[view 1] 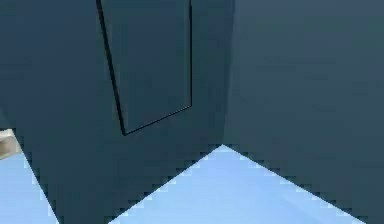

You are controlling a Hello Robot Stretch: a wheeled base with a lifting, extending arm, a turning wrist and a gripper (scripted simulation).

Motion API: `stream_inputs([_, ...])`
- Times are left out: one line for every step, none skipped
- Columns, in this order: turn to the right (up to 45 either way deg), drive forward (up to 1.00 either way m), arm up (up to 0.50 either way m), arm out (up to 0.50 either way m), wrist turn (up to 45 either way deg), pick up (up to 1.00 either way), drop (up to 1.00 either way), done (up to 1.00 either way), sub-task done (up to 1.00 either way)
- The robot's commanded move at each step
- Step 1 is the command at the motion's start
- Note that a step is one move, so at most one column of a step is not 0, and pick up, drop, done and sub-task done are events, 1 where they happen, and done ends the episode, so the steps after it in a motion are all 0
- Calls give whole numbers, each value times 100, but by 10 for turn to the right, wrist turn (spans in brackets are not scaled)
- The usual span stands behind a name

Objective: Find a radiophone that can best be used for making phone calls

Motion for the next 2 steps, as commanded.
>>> stream_inputs([450,0,0,0,0,0,0,0,0])
stream_inputs([120,0,0,0,0,0,0,0,0])
